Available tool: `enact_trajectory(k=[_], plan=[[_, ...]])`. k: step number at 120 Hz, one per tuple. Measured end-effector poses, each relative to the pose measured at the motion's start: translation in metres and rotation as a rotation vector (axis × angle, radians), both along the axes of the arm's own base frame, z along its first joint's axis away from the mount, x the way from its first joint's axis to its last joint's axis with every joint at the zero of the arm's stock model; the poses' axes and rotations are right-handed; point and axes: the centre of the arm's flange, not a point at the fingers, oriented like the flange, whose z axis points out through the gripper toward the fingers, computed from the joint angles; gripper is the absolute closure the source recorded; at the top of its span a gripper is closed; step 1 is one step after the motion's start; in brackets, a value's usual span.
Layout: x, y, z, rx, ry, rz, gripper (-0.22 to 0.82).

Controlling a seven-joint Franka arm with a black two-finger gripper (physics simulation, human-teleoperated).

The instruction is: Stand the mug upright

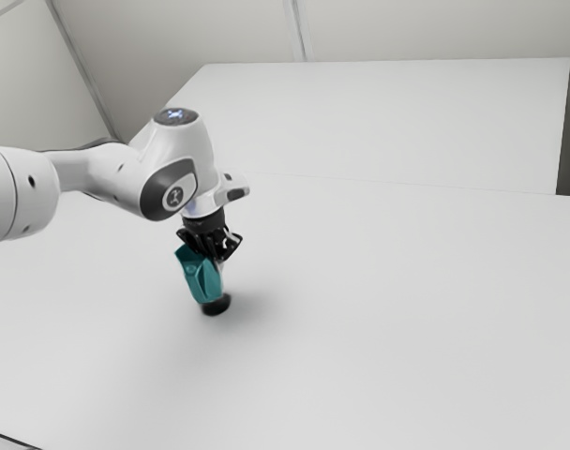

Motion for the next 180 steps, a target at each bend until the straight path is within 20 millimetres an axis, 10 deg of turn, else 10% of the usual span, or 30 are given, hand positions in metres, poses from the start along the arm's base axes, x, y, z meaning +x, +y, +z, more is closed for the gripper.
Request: enact_trajectory(k=[75, 104, 133, 180], plan=[[0.003, 0.003, -0.029, 0.039, -0.013, 0.165, 0.77], [0.005, 0.001, -0.023, 0.031, -0.034, 0.2, 0.33], [0.032, 0.001, 0.057, -0.027, -0.064, 0.258, 0.11], [0.045, 0.023, 0.182, -0.071, -0.026, 0.185, 0.02]])
